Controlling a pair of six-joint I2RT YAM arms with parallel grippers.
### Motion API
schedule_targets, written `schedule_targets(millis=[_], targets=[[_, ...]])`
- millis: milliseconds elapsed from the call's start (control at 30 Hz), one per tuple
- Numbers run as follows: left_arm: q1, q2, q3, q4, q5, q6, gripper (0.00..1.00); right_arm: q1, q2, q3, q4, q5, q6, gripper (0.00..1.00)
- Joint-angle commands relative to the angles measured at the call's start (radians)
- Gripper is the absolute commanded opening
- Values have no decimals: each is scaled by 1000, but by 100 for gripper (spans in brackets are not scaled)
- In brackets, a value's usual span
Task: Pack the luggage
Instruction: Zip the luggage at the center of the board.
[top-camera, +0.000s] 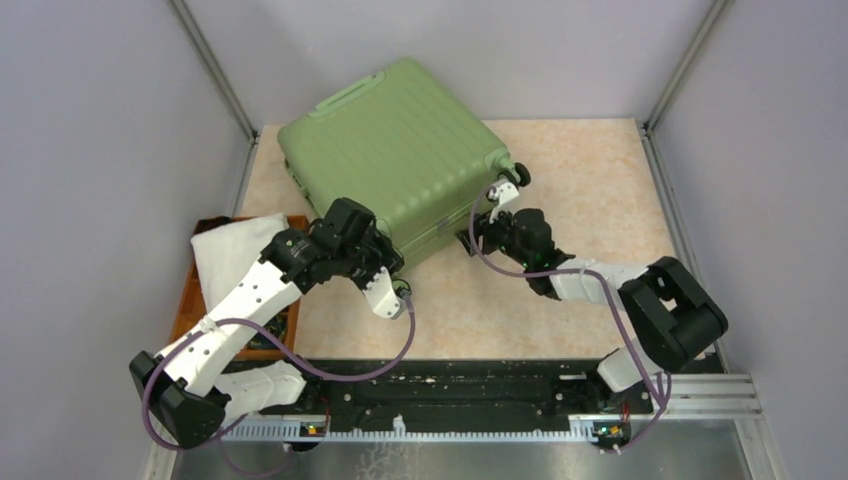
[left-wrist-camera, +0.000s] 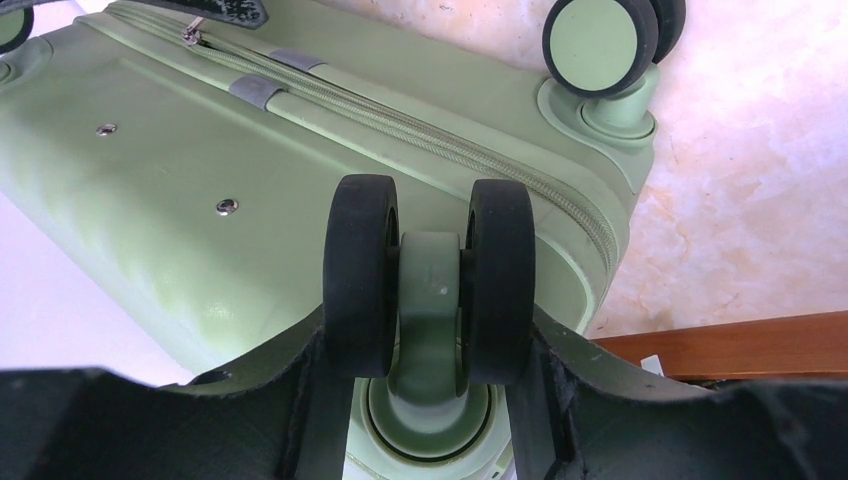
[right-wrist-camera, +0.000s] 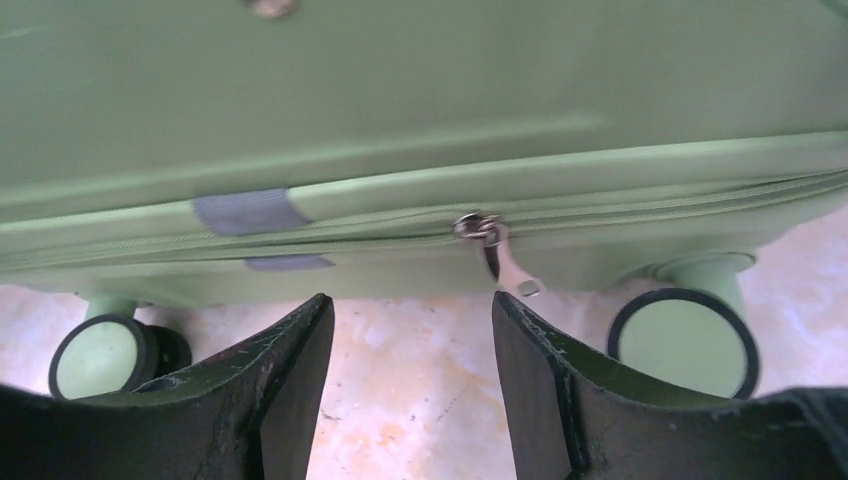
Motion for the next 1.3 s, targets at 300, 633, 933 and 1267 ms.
schedule_targets(millis=[300,633,933,1267], targets=[[-32,-25,42,48,39,-11,40,61,-19,-242,487,223,-28,60],[-43,-27,36,46,28,-41,41,77,-3,-202,518,275,-89,57],[-49,-31,33,52,27,-46,41,79,89,-76,466,269,-157,52],[-52,-34,27,58,21,-41,40,77,39,-123,415,208,-172,54]])
